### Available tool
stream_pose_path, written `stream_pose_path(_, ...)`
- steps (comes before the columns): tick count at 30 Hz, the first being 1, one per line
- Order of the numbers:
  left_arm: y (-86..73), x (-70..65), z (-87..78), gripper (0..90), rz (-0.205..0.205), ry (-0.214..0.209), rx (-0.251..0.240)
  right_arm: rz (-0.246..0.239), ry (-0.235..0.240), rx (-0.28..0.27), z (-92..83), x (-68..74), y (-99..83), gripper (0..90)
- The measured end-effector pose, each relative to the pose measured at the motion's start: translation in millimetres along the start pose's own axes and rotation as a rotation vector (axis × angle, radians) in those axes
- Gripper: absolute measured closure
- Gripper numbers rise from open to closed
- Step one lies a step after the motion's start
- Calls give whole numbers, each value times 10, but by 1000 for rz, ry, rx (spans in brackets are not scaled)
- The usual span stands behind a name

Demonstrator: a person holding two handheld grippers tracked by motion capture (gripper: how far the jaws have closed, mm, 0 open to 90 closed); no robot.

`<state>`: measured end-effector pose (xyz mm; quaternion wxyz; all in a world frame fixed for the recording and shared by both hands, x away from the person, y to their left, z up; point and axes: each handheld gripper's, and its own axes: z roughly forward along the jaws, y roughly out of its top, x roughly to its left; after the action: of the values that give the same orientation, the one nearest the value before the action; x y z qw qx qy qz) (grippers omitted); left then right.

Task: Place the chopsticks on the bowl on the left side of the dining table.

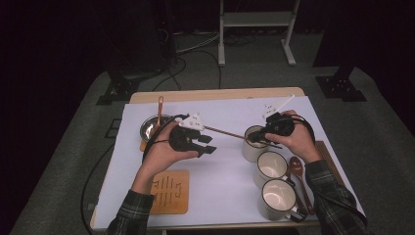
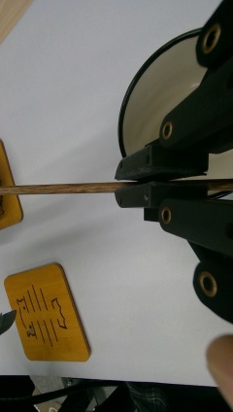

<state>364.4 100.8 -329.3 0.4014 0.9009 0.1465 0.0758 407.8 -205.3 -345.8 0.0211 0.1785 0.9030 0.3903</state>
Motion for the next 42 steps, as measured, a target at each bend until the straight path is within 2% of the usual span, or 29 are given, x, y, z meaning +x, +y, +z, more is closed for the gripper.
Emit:
stream_pose_path(11, 17, 2, 30, 575, 9, -2, -12, -57, 46, 27, 139, 76, 89, 852)
stream_pose_path(17, 9, -6, 34, 533, 16, -3, -15, -97, 81, 44, 216, 147, 147, 852)
stream_pose_path(22, -6, -7, 54, 512, 20, -14, -6, -124, 101, 59, 267, 185, 182, 852)
stream_pose_path(26, -15, -5, 83, 494, 41, -21, 23, -146, 128, 61, 277, 206, 217, 852)
stream_pose_path(34, -19, -23, 127, 486, 51, -43, 35, -196, 177, 74, 276, 263, 327, 852)
stream_pose_path(42, -29, -38, 160, 503, 65, -63, 40, -219, 218, 85, 321, 294, 416, 852)
